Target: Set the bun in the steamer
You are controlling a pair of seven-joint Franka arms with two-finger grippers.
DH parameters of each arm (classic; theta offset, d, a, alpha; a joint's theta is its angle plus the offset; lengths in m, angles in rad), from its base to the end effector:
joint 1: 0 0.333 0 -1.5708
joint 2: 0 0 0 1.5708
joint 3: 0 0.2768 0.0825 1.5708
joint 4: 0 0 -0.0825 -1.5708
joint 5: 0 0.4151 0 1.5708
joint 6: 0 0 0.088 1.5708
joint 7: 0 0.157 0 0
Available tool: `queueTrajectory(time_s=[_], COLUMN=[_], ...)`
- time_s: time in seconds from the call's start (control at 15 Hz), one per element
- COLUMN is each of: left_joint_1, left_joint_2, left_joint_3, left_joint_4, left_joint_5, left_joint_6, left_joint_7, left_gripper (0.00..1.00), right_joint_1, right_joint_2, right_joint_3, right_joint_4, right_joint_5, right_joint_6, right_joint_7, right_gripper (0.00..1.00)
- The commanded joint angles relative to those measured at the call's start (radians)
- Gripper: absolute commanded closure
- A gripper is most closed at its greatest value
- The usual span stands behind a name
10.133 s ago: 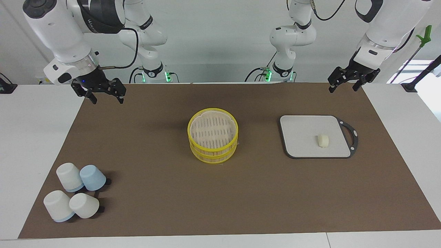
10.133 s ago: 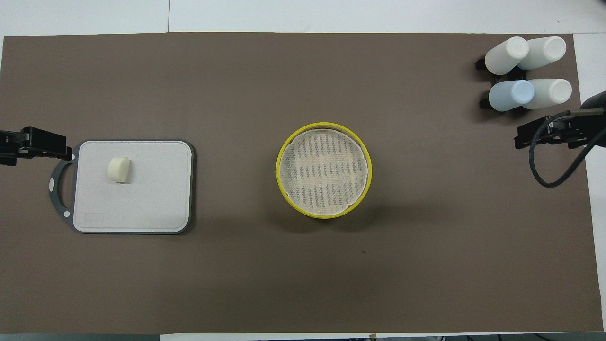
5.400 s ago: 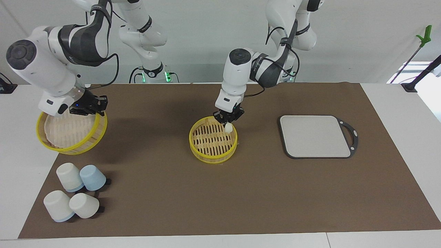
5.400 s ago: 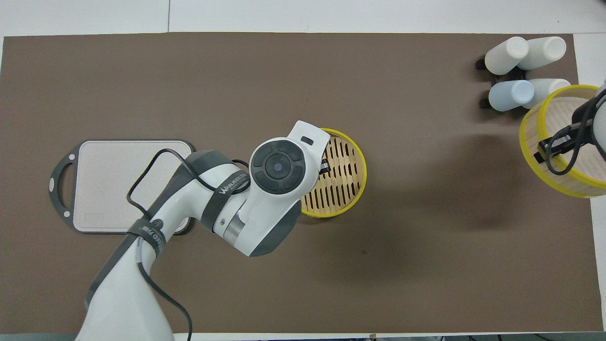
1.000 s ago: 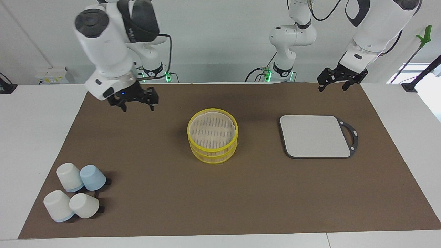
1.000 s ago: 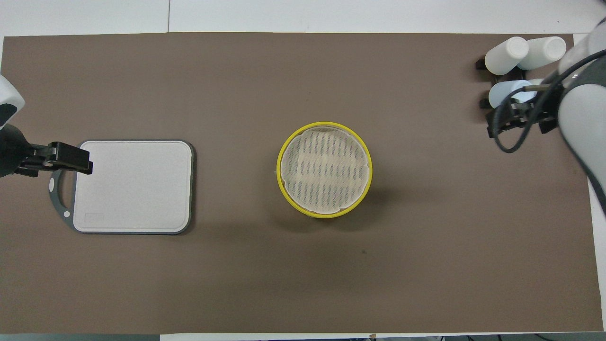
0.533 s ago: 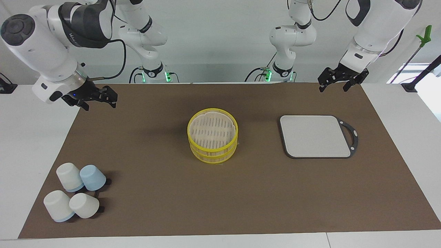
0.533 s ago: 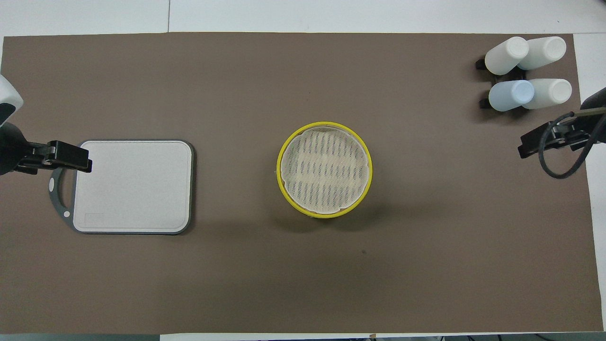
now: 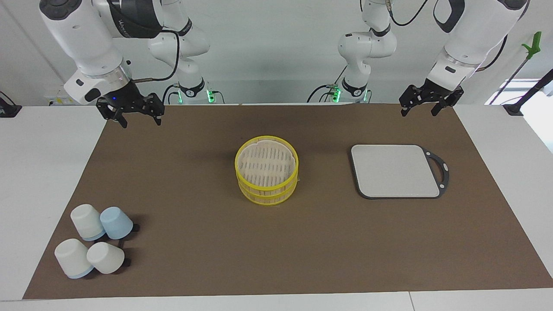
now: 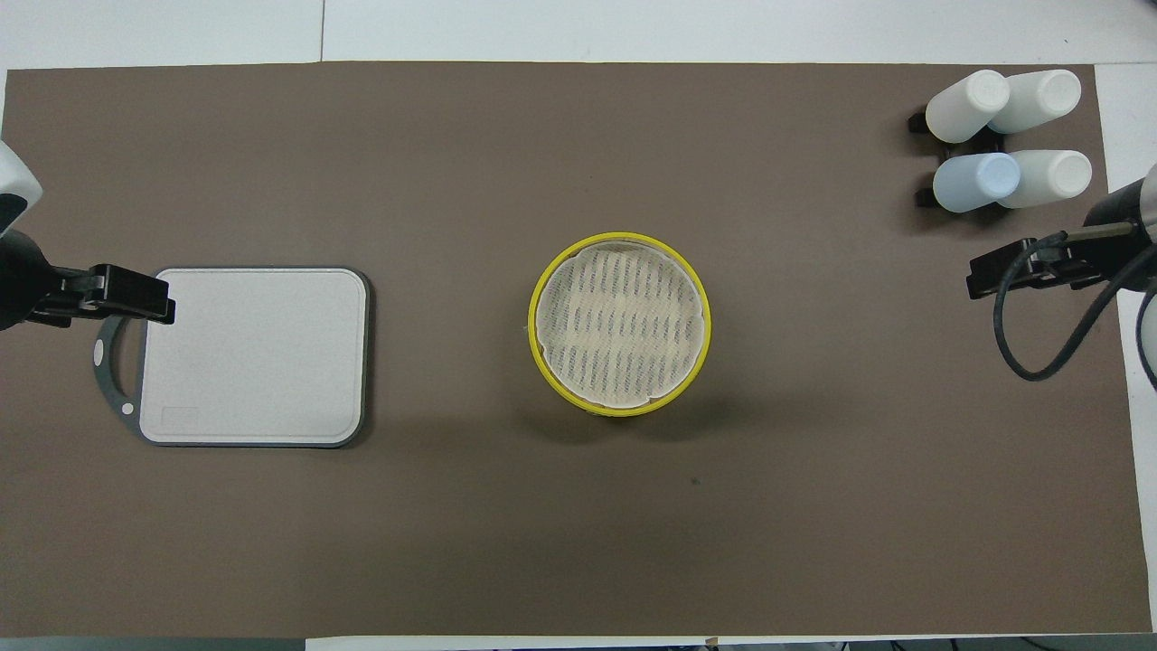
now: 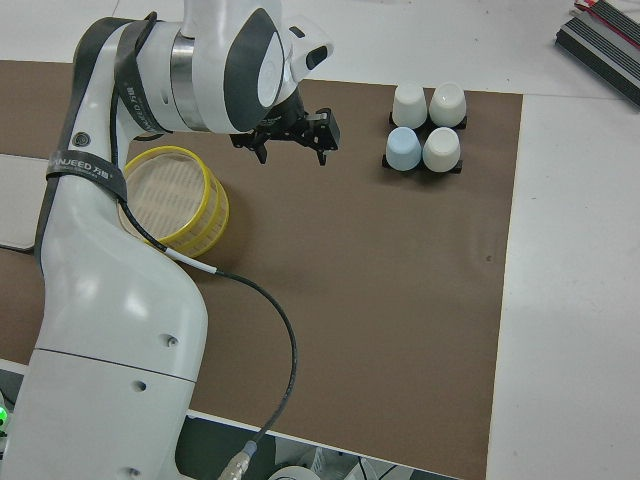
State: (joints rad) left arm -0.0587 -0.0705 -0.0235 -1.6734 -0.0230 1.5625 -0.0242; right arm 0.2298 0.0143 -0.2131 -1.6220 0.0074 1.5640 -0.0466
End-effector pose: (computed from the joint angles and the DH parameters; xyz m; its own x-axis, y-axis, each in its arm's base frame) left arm 0.5597 -0.0500 0.5237 0.9975 -0.0580 -0.0409 -0.0572 -0.9982 0.0203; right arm 0.5823 0.0114 0.5010 0.9954 0.0631 -0.0716 0.0627 -0.9980 -0.0077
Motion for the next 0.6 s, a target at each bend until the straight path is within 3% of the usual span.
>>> queueTrajectory(time_s=[0.0,0.53], left_joint_1=[0.01,0.01], left_joint_2=[-0.002,-0.003], left_joint_3=[-0.003,-0.003], left_joint_4=[0.001,0.001], left_joint_5=[0.012,0.012], left_joint_6=[0.016,0.011], left_joint_7=[0.018,0.017], left_gripper=[0.0,0.0], right_joint_1=[0.002,-0.009], right_joint_2=[0.022,0.012], right_joint_3=[-0.005,-0.005], right_joint_4=[0.028,0.022], right_joint_5=[0.011,0.011], right_joint_6=[0.011,0.018], right_joint_7=[0.004,0.005], right_gripper=[0.0,0.0])
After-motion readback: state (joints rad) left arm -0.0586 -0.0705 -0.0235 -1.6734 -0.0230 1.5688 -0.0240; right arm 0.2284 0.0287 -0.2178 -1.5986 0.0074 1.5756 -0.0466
